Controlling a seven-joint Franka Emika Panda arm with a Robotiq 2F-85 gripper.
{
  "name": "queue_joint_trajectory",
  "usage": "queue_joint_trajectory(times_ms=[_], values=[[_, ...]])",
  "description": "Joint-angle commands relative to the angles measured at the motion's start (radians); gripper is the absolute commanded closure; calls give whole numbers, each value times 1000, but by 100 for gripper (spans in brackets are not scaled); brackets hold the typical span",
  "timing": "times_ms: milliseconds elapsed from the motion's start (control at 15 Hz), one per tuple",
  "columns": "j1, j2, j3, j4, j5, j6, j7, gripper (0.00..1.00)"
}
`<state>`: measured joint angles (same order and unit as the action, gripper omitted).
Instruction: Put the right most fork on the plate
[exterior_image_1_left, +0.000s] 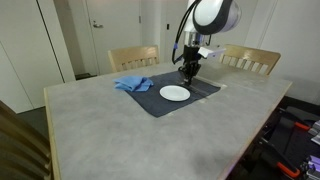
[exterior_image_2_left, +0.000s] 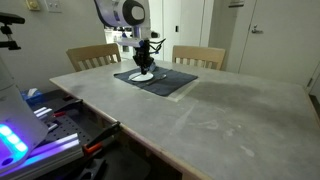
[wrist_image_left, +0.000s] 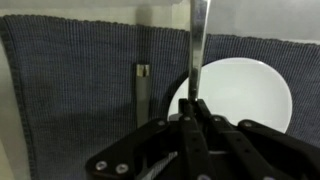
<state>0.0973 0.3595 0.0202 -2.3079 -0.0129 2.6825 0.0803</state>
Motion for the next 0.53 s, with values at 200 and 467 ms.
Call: queue_joint_trajectory(times_ms=[200,467], values=[[3,11,33,-52,5,10,-20,98],[4,43,44,-43,6,81,-26,98]])
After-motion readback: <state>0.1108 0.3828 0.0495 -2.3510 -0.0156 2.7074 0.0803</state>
